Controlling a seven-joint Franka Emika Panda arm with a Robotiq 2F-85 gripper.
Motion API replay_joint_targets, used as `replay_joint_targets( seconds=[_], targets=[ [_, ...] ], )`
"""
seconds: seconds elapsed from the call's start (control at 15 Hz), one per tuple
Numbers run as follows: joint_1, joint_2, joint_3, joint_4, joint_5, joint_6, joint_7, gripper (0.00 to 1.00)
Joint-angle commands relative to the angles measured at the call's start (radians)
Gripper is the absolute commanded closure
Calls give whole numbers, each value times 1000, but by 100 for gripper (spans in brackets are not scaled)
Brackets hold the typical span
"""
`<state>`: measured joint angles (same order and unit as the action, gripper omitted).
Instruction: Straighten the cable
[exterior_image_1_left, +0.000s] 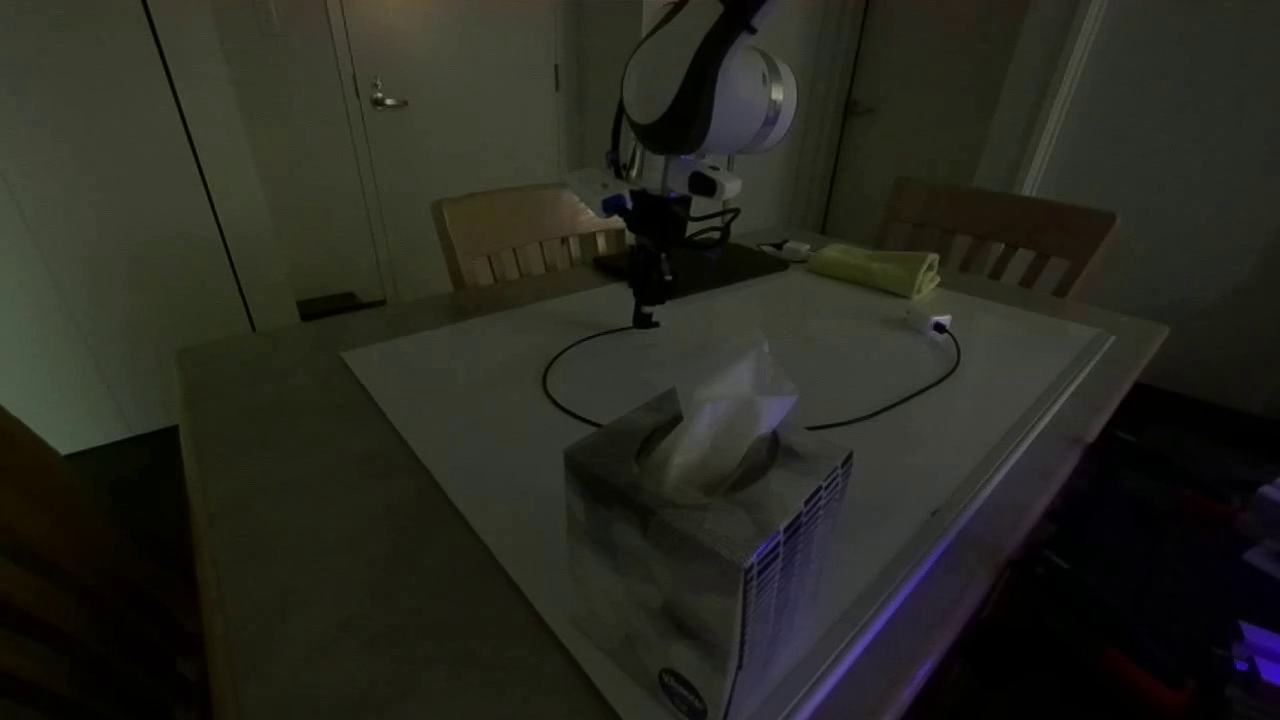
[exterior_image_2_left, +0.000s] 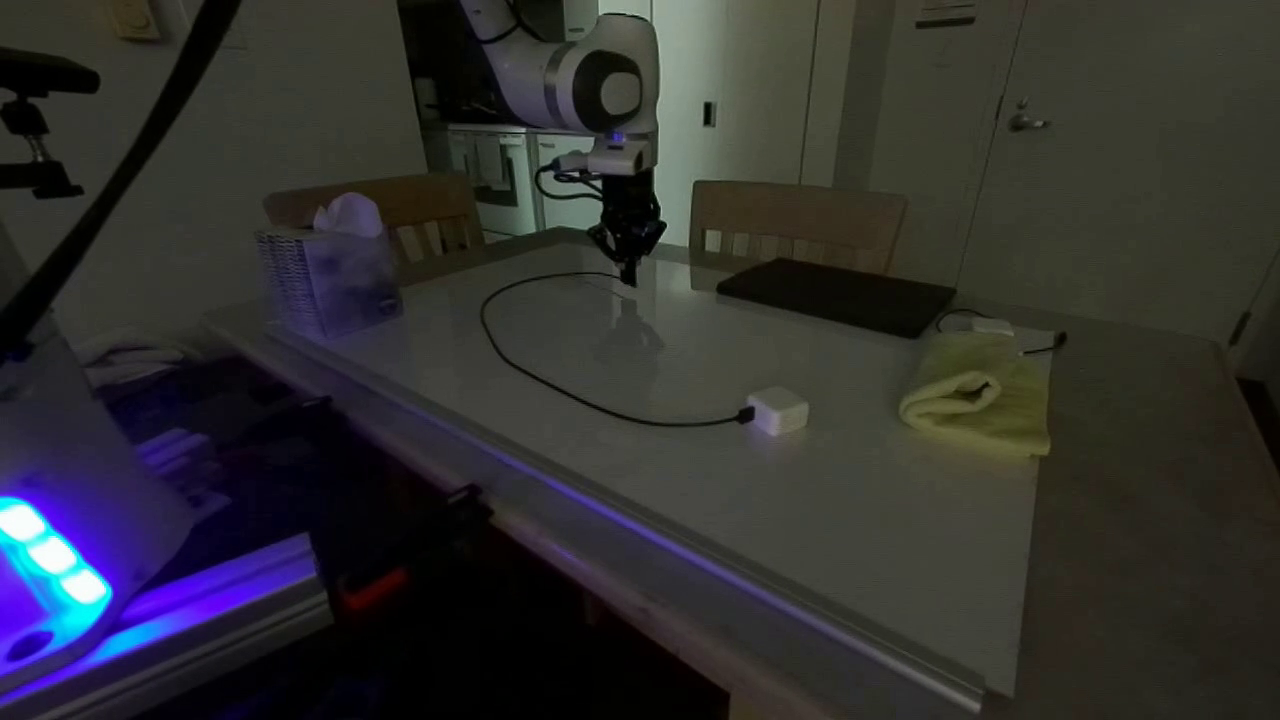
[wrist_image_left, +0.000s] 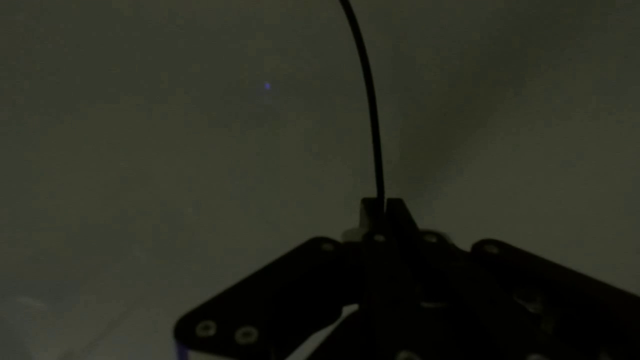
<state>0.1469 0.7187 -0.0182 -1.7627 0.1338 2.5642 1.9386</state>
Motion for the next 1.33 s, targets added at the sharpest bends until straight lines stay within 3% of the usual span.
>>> replay_joint_targets(
  seconds=[0.0, 0.13, 0.4, 0.87, 0.93, 1.0, 1.27],
  targets=[
    [11, 0, -12, 2, 14, -3, -9, 95],
    [11, 0, -12, 2, 14, -3, -9, 99],
    [-23, 21, 53, 42, 14, 14, -202, 99],
    [4, 102, 116, 164, 13, -11, -534, 99],
    [26, 53, 73, 100, 30, -2, -462, 99],
    [31, 61, 74, 108, 34, -2, -471, 95],
    [39, 62, 61, 108, 34, -2, -467, 95]
  ],
)
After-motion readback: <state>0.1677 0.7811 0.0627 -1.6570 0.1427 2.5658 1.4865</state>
